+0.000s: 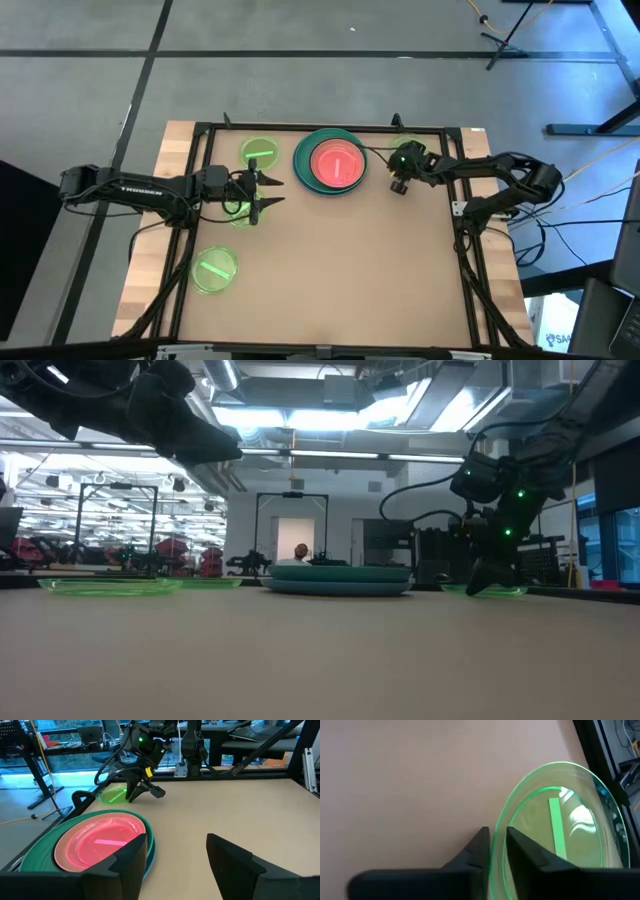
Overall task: Stack plastic plates
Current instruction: Stack the green transparent plate on top of the pink transparent plate
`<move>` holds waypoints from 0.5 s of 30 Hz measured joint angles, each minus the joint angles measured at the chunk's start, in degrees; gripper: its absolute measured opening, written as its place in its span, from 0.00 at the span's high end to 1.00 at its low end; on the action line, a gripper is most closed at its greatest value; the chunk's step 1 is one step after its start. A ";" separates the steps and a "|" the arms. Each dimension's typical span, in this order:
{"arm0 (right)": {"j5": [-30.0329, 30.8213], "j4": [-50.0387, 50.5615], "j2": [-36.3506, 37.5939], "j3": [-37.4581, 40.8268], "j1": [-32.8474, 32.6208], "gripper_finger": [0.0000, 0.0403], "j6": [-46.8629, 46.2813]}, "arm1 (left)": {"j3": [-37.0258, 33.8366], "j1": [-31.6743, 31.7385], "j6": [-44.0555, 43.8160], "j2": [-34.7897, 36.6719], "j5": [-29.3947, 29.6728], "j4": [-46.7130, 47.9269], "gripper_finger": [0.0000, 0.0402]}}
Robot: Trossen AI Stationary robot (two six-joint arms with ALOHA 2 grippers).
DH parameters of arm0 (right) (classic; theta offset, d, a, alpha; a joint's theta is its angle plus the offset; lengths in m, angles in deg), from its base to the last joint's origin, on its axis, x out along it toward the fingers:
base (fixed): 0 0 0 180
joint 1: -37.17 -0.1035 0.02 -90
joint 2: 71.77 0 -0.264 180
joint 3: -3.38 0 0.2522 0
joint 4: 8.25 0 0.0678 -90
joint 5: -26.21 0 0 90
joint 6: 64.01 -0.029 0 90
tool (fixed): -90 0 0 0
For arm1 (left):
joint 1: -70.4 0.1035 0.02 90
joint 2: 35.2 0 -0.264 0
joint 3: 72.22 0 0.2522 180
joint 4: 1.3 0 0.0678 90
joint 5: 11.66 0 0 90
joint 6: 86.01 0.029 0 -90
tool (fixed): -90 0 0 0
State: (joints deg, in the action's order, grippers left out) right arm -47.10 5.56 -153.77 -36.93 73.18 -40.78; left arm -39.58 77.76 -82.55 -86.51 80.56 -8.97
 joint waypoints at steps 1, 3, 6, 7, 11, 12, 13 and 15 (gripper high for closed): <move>0.38 0.01 -0.02 0.00 0.05 0.91 0.07 | 0.00 0.00 0.00 0.00 0.00 0.02 0.50; 1.14 0.12 -0.02 0.00 0.06 0.97 0.21 | 0.00 0.00 0.00 0.00 0.00 0.00 0.50; 1.15 0.10 -0.02 0.00 0.00 0.98 0.21 | 0.00 0.00 0.07 0.00 0.00 -0.03 0.50; 1.13 0.09 -0.02 0.01 -0.06 0.98 0.21 | 0.00 0.00 0.07 0.00 0.00 -0.05 0.50; 1.09 0.19 0.89 -0.10 -0.93 0.99 0.61 | 0.00 0.00 0.09 0.00 0.02 -0.07 0.50; 1.12 0.27 1.34 -0.37 -1.48 0.99 0.66 | 0.00 0.00 0.09 0.00 0.02 -0.05 0.50; 1.24 0.25 1.90 -0.70 -2.19 0.99 0.66 | 0.00 0.00 0.05 0.00 0.02 -0.05 0.50; 1.36 0.17 2.91 -1.71 -4.14 0.99 0.67 | 0.00 0.00 0.04 0.00 0.02 -0.05 0.50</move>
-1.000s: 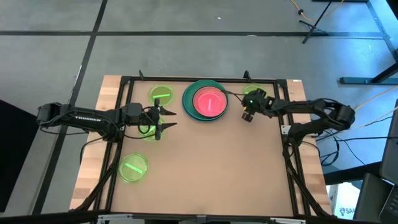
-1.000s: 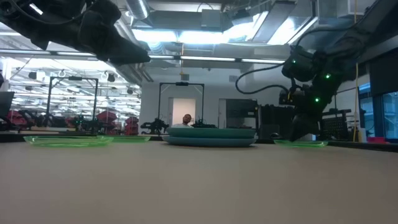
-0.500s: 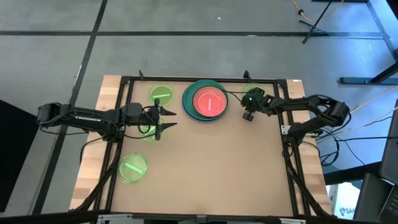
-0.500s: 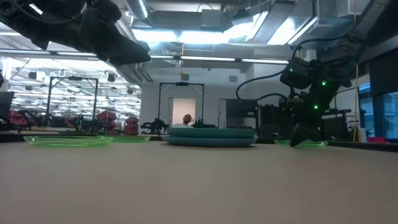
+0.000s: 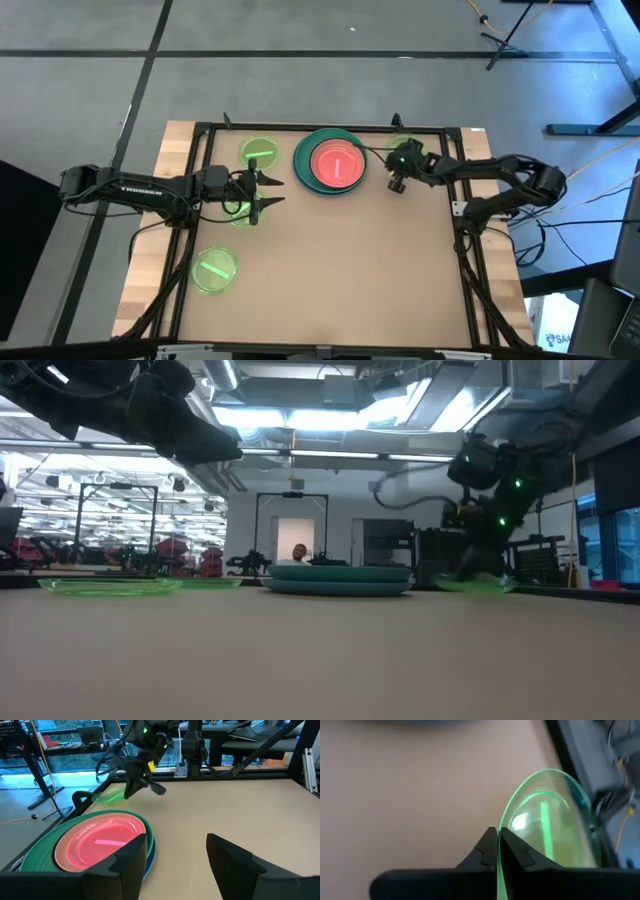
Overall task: Stack plastic plates
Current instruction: Stack the green transparent plate on top of the pink transparent plate
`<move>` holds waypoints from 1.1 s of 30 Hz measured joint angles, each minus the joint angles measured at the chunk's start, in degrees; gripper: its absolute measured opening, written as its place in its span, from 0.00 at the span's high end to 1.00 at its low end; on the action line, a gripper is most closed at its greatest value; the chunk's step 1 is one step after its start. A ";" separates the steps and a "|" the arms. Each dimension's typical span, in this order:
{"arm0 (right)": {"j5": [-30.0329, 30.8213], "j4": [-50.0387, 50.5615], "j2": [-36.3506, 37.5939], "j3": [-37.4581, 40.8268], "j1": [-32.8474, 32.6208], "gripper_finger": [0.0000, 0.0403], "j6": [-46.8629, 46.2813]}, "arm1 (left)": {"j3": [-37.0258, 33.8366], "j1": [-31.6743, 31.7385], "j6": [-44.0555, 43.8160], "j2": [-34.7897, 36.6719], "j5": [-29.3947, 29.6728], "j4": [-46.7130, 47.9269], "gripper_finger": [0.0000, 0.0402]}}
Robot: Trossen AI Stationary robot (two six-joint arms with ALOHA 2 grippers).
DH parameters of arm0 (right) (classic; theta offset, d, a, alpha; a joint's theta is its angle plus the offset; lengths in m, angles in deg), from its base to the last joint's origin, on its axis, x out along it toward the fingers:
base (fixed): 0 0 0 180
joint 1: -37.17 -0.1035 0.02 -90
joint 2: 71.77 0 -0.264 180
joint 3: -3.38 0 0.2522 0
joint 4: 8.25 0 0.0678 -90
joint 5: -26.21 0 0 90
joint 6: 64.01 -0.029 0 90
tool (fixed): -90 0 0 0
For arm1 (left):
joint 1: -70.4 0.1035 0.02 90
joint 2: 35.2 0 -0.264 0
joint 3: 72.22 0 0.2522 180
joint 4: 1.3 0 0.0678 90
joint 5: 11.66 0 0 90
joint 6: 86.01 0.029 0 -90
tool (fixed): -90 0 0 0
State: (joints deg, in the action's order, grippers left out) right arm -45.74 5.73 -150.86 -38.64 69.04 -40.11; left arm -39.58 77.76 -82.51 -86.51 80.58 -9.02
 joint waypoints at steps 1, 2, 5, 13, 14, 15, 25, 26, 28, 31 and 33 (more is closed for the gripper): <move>0.25 -0.03 0.43 -0.62 -1.06 1.00 0.03 | 0.00 0.00 0.00 0.00 -0.01 0.00 0.50; 0.35 -0.10 0.85 -1.34 -2.20 1.00 0.12 | 0.00 0.00 0.00 0.00 0.00 -0.02 0.50; 0.38 -0.80 1.16 -4.03 -5.92 1.00 0.07 | 0.00 0.00 0.00 0.00 0.00 -0.02 0.50; -6.53 -14.84 -2.14 -6.42 -14.37 1.00 0.53 | 0.00 0.00 -0.02 0.00 0.02 -0.04 0.50; -7.44 -16.75 -2.93 -6.40 -15.07 1.00 0.52 | 0.00 0.00 -0.04 0.00 0.02 -0.08 0.50; -8.43 -18.85 -3.70 -6.40 -15.63 1.00 0.55 | -0.02 0.00 -0.03 0.00 0.02 -0.06 0.50; -16.52 -35.30 -14.62 -6.38 -16.89 1.00 -1.20 | -0.02 -0.94 -0.21 0.00 -0.26 -0.07 0.50; -16.61 -36.18 -15.52 -6.38 -16.88 0.99 -2.09 | -0.02 -1.00 -0.10 0.00 -0.21 -0.07 0.50; -16.62 -36.53 -16.96 -6.39 -16.86 0.98 -3.44 | -0.02 -1.01 -0.02 0.00 0.04 -0.07 0.50; -16.14 -36.56 -18.28 -6.66 -16.86 0.91 -4.88 | -0.02 -1.01 0.06 0.00 0.11 -0.07 0.50; -16.17 -37.17 -18.44 -6.69 -16.86 0.84 -5.44 | -0.02 -1.01 0.78 0.00 0.88 -0.07 0.50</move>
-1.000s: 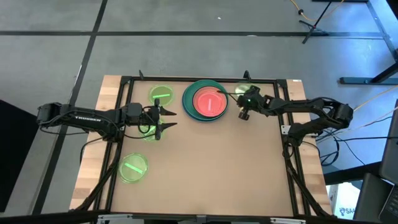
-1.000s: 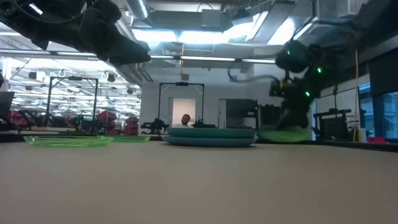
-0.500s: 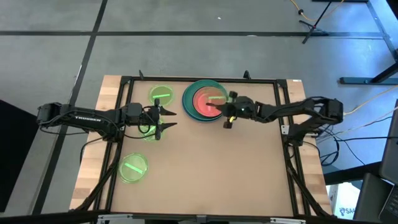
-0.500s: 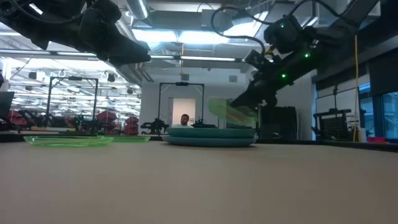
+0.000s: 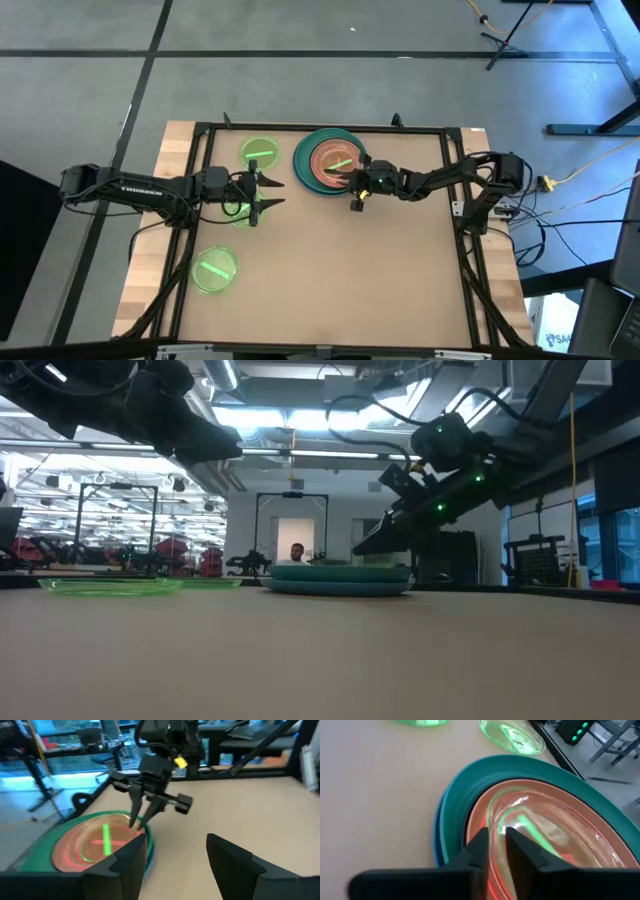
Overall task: Stack plastic plates
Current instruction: Stack the green transparent plate on top of the pink transparent plate, then stack the green transparent plate on top of the green transparent plate
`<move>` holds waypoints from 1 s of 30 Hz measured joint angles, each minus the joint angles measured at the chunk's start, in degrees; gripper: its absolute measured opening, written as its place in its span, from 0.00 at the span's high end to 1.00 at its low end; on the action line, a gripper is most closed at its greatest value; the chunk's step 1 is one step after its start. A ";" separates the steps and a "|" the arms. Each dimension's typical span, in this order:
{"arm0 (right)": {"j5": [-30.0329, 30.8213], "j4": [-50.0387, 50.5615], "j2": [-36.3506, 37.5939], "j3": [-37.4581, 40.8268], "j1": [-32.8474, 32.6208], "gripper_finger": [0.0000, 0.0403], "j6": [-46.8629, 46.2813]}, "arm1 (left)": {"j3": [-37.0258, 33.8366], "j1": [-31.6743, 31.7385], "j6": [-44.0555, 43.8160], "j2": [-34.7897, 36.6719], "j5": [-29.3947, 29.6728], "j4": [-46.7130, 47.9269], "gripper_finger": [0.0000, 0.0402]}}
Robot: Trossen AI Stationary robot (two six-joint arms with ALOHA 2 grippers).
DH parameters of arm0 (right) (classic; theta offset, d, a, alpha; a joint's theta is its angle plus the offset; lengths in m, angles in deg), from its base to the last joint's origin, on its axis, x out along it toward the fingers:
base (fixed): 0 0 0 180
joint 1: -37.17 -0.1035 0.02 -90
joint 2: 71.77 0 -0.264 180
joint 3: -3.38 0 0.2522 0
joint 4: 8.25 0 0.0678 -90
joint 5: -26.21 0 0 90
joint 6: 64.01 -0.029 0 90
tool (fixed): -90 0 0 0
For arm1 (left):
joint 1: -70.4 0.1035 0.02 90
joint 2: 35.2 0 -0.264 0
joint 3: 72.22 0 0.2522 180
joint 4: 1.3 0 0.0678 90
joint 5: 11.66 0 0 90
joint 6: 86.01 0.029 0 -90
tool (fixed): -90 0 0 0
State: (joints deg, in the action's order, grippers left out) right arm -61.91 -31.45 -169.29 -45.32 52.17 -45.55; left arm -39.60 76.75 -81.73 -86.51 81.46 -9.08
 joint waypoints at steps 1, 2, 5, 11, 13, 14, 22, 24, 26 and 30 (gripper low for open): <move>0.02 -0.20 0.01 0.00 0.00 0.80 0.00 | 0.00 0.00 1.17 0.00 0.85 0.03 0.50; 0.03 -0.38 0.13 -0.01 0.00 0.76 0.00 | 0.00 -0.01 2.01 0.00 1.79 0.25 0.50; 0.04 0.00 1.71 -0.02 -0.02 0.67 -0.52 | 0.00 -0.02 2.17 -0.12 4.17 2.24 0.50; -8.08 5.29 8.19 -0.04 -2.70 0.58 -3.20 | 0.56 1.90 1.17 -0.16 13.90 8.42 0.50; -11.08 6.97 9.77 -0.04 -4.78 0.58 -3.26 | 1.70 3.44 -0.20 -0.19 15.71 11.80 0.50; -11.93 7.47 10.10 -0.04 -5.99 0.58 -3.34 | 2.42 4.51 -1.02 -0.50 16.35 13.22 0.50; -11.21 8.05 10.04 2.48 -14.23 0.59 -1.53 | 7.92 15.71 -8.15 -11.51 12.03 20.02 0.50; -10.48 7.52 10.04 2.98 -15.05 0.59 -1.51 | 9.97 17.92 -7.20 -15.73 9.49 24.29 0.50; -10.44 7.61 10.04 3.08 -15.89 0.59 -1.65 | 12.75 19.80 -5.72 -19.79 8.10 28.06 0.50; -10.44 9.93 10.04 3.08 -17.93 0.59 -1.67 | 18.63 22.56 -1.41 -26.92 8.13 36.23 0.50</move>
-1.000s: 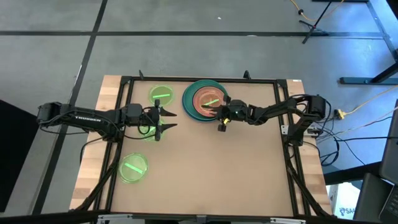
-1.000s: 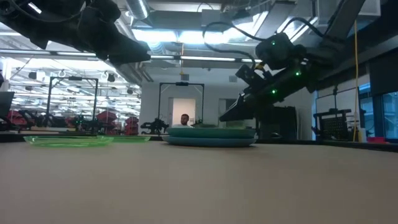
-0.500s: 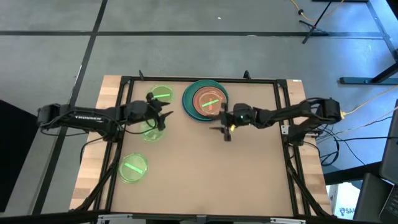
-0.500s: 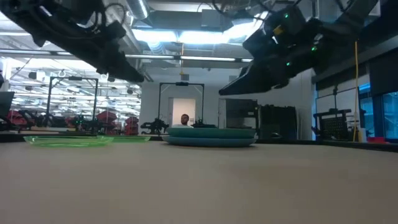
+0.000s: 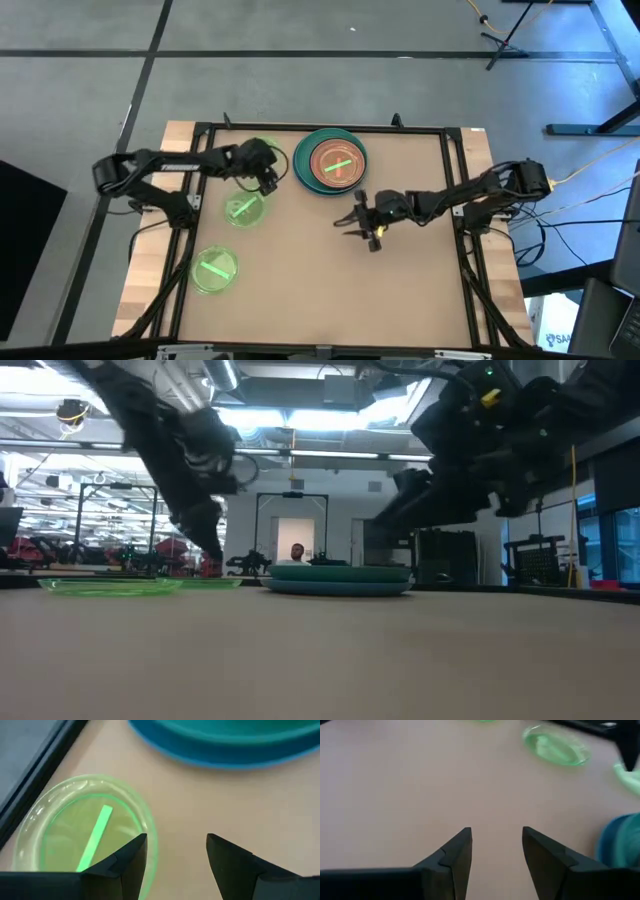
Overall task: Stack plastic plates
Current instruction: Stack the green transparent plate on top of the green transparent plate
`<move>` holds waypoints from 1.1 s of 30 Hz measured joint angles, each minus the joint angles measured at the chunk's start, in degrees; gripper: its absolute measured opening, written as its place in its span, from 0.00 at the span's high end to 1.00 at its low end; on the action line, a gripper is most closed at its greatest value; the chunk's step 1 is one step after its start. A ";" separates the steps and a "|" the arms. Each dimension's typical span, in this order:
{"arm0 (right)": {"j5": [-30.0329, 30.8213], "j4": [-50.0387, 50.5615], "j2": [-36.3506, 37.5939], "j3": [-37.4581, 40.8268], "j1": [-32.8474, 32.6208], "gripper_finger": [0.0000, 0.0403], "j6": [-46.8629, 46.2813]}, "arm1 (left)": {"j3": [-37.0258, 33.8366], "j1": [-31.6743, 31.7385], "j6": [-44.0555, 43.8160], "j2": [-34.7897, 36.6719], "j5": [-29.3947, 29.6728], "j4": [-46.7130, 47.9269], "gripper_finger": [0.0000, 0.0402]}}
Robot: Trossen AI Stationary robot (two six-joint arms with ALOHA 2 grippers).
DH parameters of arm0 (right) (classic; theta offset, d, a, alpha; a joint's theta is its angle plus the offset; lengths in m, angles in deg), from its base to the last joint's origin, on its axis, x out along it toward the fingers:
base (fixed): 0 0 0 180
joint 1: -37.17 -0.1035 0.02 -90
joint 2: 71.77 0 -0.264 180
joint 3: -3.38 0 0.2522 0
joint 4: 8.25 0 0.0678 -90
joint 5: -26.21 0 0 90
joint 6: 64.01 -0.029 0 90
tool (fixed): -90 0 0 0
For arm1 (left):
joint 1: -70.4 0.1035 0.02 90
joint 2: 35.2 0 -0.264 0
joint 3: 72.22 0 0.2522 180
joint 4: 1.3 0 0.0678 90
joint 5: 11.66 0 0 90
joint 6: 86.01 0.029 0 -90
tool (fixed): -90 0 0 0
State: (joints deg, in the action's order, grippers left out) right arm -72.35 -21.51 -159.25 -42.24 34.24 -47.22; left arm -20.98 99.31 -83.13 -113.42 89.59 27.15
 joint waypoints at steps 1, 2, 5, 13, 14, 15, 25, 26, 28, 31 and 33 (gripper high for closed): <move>0.00 1.01 0.00 0.00 -0.40 0.59 0.17 | 1.41 0.56 0.73 -1.59 0.16 1.40 0.50; 0.04 2.17 0.00 0.02 -0.68 0.59 0.45 | 2.85 1.13 1.38 -3.01 0.25 2.41 0.50; 1.42 4.74 0.00 0.04 -0.88 0.59 1.49 | 5.62 2.88 2.38 -7.08 0.80 4.25 0.50; 2.15 5.68 -0.02 0.04 -0.87 0.59 -1.43 | 7.73 5.04 5.38 -14.33 2.47 5.32 0.51; 2.67 5.58 -0.02 0.04 -0.87 0.59 -1.46 | 7.73 5.29 5.39 -14.82 3.06 5.24 0.51; 3.38 5.41 -0.02 0.04 -0.87 0.59 -1.50 | 7.78 5.55 5.48 -15.23 3.73 5.19 0.52; 5.13 3.27 -0.02 0.04 -0.85 0.59 -2.22 | 7.76 6.82 6.85 -15.90 4.39 4.59 0.81; 5.38 3.28 -0.02 0.04 -0.85 0.59 -2.22 | 7.73 6.83 6.90 -15.90 4.52 4.66 0.84; 5.57 3.30 -0.02 0.04 -0.85 0.59 -2.50 | 7.71 6.83 6.92 -15.90 4.60 4.73 0.91; 5.57 3.72 -0.02 0.04 -0.85 0.59 -3.76 | 7.69 6.66 6.89 -15.89 5.62 4.83 0.98; 5.57 4.73 -0.02 0.04 -0.85 0.59 -4.80 | 7.66 6.08 6.86 -15.52 5.85 5.17 0.99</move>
State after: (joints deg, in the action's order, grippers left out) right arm -66.77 -16.78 -159.27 -42.20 33.40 -52.02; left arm -13.31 105.39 -76.28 -128.94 95.45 32.32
